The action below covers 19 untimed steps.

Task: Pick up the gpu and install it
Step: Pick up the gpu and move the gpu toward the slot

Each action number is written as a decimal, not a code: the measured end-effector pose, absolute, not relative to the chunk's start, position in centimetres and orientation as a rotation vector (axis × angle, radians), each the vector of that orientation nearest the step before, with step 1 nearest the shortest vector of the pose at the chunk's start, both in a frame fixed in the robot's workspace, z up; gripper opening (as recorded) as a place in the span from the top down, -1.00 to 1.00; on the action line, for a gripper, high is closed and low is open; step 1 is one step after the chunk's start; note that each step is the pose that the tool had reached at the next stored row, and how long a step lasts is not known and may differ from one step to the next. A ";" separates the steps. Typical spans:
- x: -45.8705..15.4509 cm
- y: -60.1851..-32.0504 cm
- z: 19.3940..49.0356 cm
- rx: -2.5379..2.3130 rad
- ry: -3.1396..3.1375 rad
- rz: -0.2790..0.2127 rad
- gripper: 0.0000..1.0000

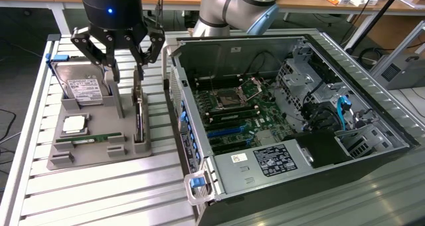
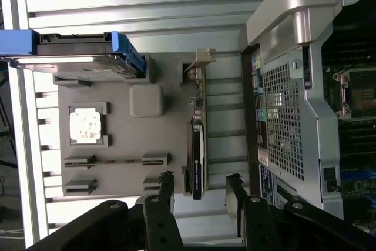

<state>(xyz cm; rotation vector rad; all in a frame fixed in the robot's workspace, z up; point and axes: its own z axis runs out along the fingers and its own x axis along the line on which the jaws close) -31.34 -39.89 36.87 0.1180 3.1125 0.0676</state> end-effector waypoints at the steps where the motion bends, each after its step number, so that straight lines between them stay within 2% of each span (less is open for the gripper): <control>1: -31.3 -39.9 36.8 0.118 3.113 0.068 0.04; 19: -31.3 -39.9 36.1 0.118 3.113 0.068 0.04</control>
